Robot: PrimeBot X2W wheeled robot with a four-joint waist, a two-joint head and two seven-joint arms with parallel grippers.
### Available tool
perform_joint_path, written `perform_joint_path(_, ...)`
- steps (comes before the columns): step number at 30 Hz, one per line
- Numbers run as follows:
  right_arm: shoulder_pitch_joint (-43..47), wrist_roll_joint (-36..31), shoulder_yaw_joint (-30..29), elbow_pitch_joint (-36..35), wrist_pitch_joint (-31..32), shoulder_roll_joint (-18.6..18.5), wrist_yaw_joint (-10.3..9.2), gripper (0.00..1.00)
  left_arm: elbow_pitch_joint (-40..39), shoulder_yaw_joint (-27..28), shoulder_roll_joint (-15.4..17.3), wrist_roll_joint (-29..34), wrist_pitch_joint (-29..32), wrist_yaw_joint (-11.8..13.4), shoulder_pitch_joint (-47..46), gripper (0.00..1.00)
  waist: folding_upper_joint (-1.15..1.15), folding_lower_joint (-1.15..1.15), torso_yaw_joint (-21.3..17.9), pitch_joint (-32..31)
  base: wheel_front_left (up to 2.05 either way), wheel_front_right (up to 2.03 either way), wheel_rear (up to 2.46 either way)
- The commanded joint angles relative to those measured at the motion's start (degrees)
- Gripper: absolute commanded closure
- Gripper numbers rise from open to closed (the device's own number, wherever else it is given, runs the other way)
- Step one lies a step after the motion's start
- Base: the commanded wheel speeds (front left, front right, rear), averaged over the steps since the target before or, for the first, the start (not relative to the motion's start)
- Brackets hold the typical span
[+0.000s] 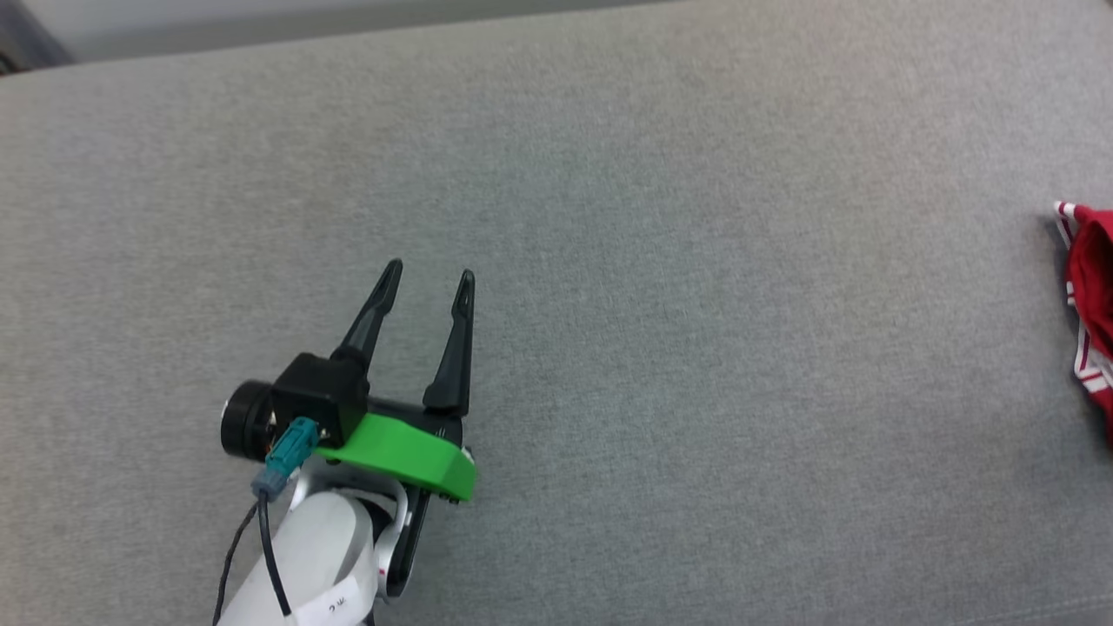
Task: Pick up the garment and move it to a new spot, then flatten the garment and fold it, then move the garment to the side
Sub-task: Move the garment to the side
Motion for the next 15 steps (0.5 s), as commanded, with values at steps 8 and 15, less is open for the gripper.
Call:
perform_joint_path(8, 11.6, -5.7, 1.5, -14.3, 1.0, 10.3, -0.05, 0.00, 1.3, 2.8, -0.1, -2.1, -0.8, 1.9, 5.9, 0.00, 0.00, 0.01, 5.3, -10.0, 0.00, 0.00, 0.00)
perform_joint_path(15, 18.0, -7.5, 3.9, -24.2, 4.5, 16.0, -0.05, 0.00, 1.6, 5.1, 0.6, -2.8, -0.9, 2.9, 9.7, 0.00, 0.00, 0.01, 6.7, -13.0, 0.00, 0.00, 0.00)
